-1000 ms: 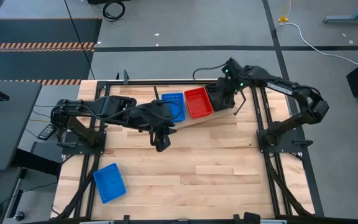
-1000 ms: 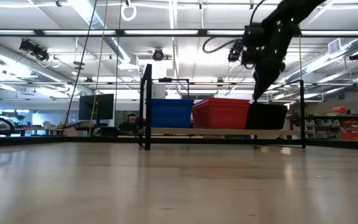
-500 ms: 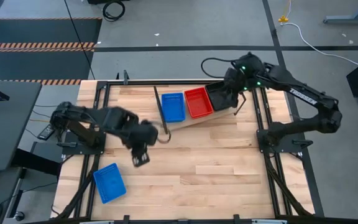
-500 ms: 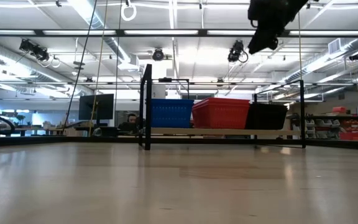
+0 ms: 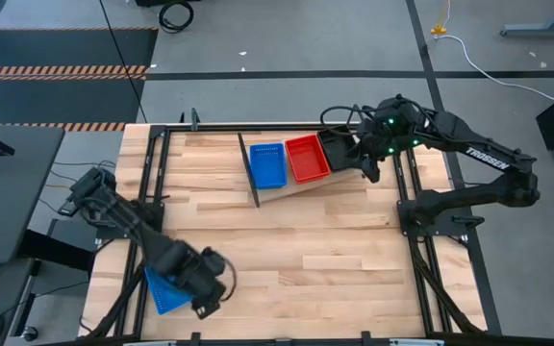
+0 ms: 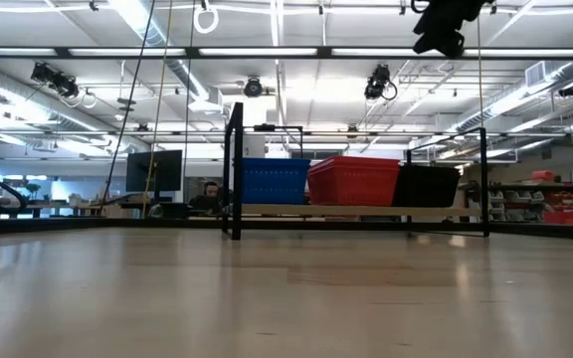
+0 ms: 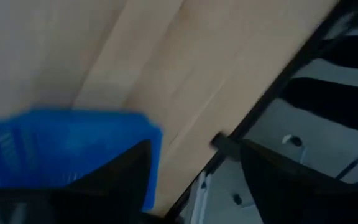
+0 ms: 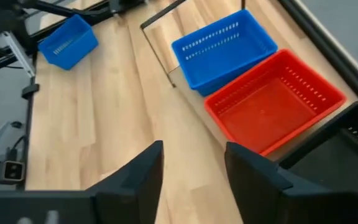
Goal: Stack baskets on shelf by color
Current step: Stack the blue bin on the stacked blue bins on the shelf
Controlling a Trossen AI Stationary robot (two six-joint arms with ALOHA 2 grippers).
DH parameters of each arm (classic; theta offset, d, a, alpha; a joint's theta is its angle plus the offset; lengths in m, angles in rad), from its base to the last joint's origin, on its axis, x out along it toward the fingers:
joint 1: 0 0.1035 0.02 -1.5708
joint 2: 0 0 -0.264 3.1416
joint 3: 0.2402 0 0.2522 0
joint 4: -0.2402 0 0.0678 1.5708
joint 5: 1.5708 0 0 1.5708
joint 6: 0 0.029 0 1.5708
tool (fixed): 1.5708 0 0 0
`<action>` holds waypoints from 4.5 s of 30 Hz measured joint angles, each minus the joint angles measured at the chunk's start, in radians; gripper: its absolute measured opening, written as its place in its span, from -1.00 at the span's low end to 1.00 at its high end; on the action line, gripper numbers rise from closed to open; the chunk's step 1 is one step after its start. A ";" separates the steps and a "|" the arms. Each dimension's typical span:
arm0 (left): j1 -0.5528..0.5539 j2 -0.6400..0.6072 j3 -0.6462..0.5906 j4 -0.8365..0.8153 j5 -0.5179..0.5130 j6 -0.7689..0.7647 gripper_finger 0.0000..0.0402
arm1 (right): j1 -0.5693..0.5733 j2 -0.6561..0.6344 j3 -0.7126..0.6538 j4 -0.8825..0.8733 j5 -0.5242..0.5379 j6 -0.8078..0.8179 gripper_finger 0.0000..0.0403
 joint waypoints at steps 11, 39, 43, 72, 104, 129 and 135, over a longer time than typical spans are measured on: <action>-0.195 0.000 -0.195 0.203 0.138 -0.209 0.32 | 0.046 -0.006 0.000 -0.118 0.042 0.067 0.23; -0.147 -0.005 -0.420 0.385 -0.018 -0.105 -0.93 | 0.045 -0.002 0.000 -0.114 0.114 0.173 0.21; -0.057 -0.005 -0.275 0.236 -0.067 0.067 -0.97 | 0.045 0.005 0.000 -0.110 0.117 0.151 0.21; 0.798 0.081 0.528 0.062 -0.381 1.342 -0.98 | 0.032 0.029 0.000 -0.025 0.168 0.275 0.21; 0.900 0.410 0.528 -0.111 -0.181 1.451 -0.98 | 0.029 0.029 0.000 -0.028 0.192 0.334 0.22; 0.901 0.447 0.526 -0.146 -0.174 1.397 -0.97 | 0.029 0.029 0.000 -0.044 0.192 0.284 0.22; 0.901 0.472 0.526 -0.149 -0.174 1.398 -0.82 | 0.028 0.029 0.000 -0.043 0.191 0.284 0.22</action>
